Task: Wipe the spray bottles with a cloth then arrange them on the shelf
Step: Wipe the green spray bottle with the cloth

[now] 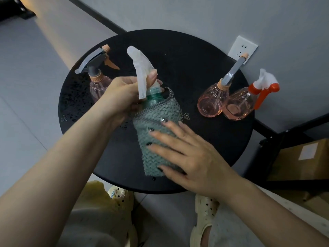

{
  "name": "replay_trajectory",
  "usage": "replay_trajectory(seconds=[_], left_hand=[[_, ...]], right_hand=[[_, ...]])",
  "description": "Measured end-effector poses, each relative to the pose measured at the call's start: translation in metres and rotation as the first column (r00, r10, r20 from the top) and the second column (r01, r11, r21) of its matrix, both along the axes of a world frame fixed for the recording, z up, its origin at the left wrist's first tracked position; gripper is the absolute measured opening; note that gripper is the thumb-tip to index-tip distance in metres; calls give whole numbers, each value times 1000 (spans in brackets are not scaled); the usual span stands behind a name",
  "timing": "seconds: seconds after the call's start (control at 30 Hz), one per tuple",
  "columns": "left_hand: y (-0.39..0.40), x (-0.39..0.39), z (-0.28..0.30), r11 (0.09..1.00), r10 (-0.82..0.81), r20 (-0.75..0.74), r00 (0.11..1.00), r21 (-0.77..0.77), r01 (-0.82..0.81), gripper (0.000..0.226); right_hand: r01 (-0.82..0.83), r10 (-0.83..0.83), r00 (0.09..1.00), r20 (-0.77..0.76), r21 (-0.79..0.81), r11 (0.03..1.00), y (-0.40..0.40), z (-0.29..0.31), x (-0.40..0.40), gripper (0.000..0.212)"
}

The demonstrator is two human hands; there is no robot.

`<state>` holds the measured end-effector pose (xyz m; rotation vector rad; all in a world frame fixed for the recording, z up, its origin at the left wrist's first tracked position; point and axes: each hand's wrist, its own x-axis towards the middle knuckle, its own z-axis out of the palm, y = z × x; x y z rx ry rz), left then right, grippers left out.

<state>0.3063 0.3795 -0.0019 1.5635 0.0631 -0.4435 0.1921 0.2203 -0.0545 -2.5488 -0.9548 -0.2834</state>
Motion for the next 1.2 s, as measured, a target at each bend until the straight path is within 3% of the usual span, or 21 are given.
replay_trajectory(seconds=[0.1, 0.23, 0.37, 0.5, 0.7, 0.83, 1.03, 1.2], left_hand=[[1, 0, 0, 999, -42, 5, 999, 12, 42, 29], [-2, -2, 0, 998, -63, 13, 998, -26, 63, 28], [1, -1, 0, 990, -89, 23, 996, -104, 91, 19], [4, 0, -4, 973, -133, 61, 989, -180, 142, 26], [-12, -12, -7, 971, -43, 57, 997, -235, 55, 29], [-27, -29, -16, 975, -6, 17, 1000, -220, 9, 68], [-37, -45, -22, 972, 126, -37, 991, -195, -131, 34], [-41, -47, -14, 953, 133, -160, 978, -249, -171, 21]], right_hand=[[171, -125, 970, -207, 221, 960, 1, 4, 3, 49], [337, -88, 866, -493, 444, 830, 1, 10, 7, 61], [448, 13, 756, -655, 533, 718, -1, 9, 11, 66], [494, 145, 659, -738, 570, 657, -3, 7, 15, 77], [566, 56, 685, -726, 579, 586, 0, 3, 12, 79], [624, -120, 697, -707, 514, 589, -1, 9, 15, 77], [686, -492, 677, -547, 227, 691, -4, 21, 14, 93], [617, -567, 748, -345, 46, 786, 2, 19, 7, 93]])
